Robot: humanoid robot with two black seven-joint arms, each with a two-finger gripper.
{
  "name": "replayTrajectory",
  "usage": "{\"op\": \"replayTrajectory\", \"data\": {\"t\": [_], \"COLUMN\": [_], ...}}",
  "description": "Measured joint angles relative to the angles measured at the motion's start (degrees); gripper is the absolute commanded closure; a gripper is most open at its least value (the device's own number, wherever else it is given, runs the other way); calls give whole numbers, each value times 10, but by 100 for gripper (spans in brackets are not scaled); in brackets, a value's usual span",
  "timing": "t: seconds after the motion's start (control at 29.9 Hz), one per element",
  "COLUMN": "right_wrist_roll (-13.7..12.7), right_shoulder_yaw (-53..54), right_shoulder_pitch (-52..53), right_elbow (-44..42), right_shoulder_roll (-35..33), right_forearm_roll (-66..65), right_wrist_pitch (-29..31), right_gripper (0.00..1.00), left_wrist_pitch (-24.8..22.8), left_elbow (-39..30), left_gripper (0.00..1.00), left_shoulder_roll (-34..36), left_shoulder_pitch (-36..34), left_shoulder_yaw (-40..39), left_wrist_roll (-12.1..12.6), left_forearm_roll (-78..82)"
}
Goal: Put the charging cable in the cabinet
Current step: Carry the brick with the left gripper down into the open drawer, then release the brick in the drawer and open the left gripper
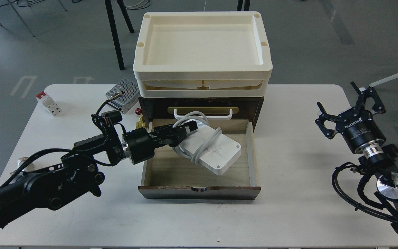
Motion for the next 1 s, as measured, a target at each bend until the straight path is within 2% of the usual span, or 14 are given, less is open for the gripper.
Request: {"op": "replayTrajectory", "data": {"t": [0.23,0.47,0.57,0.67,0.8,0.94,1.0], "right_wrist_roll": [0,0,0,0,0,0,0], "right_shoulder_yaw": [0,0,0,0,0,0,0], "right_shoulder_pitch": [0,0,0,0,0,0,0], "right_elbow": [-1,-1,-1,-1,0,0,0], "right_shoulder_roll": [0,0,0,0,0,0,0], "right_forearm_roll": [0,0,0,-1,-1,0,0], "right_wrist_pitch": [0,0,0,0,0,0,0], "right_gripper": [1,1,1,1,1,1,1], "left_wrist_pitch": [3,16,22,33,39,39,39], "left_elbow": [86,107,108,110,113,113,113], "left_gripper": [93,87,73,69,58,43,28], "left_shoulder_roll": [-57,-63,-63,-63,-62,-63,-63], "left_shoulder_pitch": [0,5,5,9,15,18,23], "left_shoulder_yaw": [2,14,21,26,28,28,28], "left_wrist_roll": [0,0,0,0,0,0,0], "left_forearm_roll": [2,3,4,3,2,1,1]}}
